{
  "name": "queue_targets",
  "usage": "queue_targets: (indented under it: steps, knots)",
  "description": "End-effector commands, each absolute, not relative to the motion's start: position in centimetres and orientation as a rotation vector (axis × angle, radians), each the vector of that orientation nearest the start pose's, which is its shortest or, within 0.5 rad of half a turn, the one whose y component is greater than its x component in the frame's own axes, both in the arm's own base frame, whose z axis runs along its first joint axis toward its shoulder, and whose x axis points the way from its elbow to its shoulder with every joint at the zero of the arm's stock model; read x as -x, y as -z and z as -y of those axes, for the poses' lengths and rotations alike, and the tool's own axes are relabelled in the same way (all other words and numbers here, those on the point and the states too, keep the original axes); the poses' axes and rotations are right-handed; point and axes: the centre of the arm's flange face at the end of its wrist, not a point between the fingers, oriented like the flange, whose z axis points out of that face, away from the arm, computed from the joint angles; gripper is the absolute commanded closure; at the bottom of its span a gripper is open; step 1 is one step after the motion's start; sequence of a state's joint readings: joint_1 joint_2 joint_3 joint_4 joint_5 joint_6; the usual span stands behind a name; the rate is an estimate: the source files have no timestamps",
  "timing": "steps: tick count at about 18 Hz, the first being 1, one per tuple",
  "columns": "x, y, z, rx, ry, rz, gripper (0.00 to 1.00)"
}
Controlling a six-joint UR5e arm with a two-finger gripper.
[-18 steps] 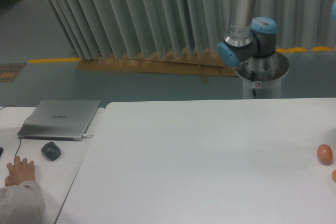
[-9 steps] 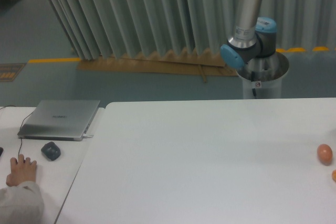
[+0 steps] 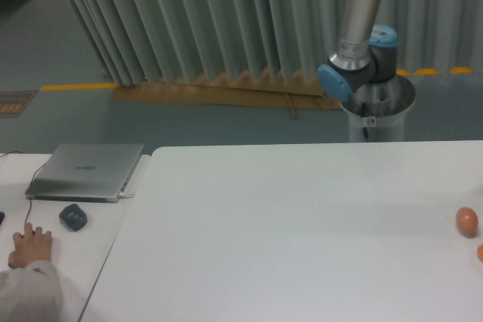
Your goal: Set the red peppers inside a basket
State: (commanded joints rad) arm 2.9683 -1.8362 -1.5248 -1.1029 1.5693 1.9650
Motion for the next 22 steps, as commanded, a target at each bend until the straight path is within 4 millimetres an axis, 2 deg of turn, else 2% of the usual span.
queue_targets:
  steps: [2,5,7,9,10,13,15,16,18,20,22]
  knots:
    - [58.0,-41.7,-24.1,3.014,-0.395,-0.873,0.0]
    - [56.8,-41.8,-26.6,2.985,-0.392,-0.776,0.0]
    - [56.1,-42.1,-27.7,2.977,-0.395,-0.788,0.0]
    - [54.5,-42.3,-30.4,2.958,-0.393,-0.834,0.0]
    - [53.8,-42.3,-31.6,2.959,-0.389,-0.798,0.0]
    - [52.0,-42.6,-34.1,2.942,-0.387,-0.825,0.0]
    - [49.9,-42.7,-36.8,2.923,-0.382,-0.89,0.0]
    - [47.3,-41.7,-39.1,2.917,-0.349,-0.919,0.0]
    - [44.7,-41.5,-41.4,2.91,-0.332,-0.921,0.0]
    - [43.6,-41.5,-42.1,2.908,-0.327,-0.913,0.0]
    - [43.4,-41.2,-42.1,2.91,-0.318,-0.916,0.0]
